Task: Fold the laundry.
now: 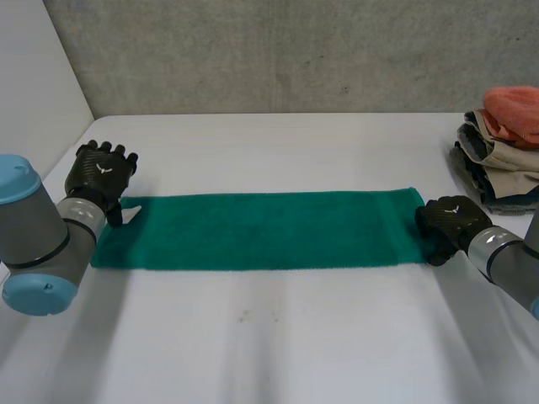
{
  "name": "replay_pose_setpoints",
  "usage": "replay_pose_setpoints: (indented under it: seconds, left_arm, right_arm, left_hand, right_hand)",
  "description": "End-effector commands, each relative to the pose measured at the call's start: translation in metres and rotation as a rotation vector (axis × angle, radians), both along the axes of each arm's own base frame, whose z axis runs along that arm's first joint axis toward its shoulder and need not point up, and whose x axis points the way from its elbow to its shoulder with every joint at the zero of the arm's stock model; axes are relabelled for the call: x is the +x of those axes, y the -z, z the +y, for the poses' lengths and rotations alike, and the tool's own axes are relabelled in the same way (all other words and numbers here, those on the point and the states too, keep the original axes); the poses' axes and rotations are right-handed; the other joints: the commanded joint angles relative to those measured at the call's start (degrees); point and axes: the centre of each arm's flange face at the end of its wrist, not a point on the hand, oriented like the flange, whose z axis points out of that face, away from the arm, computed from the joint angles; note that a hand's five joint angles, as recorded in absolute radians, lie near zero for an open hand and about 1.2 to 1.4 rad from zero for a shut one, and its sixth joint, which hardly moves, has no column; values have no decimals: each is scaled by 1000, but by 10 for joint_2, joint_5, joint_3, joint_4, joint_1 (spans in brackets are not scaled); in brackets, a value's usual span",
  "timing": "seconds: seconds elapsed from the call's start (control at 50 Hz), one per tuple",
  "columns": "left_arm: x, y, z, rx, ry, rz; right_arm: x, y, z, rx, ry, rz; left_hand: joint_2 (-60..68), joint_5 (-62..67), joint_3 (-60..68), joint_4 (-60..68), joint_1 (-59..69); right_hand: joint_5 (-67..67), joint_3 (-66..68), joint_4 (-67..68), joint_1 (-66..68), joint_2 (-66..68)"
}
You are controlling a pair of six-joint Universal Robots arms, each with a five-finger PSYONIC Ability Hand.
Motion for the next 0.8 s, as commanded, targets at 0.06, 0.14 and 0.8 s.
replay_pose_setpoints:
  seconds: [0.06,0.14,0.8]
  left_arm:
    - [-1,2,-1,3,-3,-1]
    - [-3,3,2,8,5,-2]
    - [-2,-20,19,-2,9,25]
  right_arm:
    - [-2,6,-7,-49,3,29]
    - [-12,1,-5,-58,32,38]
    - [74,-93,38,-447,-329,105]
  left_hand:
    - [-18,-26,-23,-18,-10]
    - [-18,-26,-23,-18,-10]
    - [-18,-26,-23,-18,-10]
  right_hand:
    - [372,355,356,383,352]
    - [372,355,356,383,352]
    - [372,355,356,383,352]
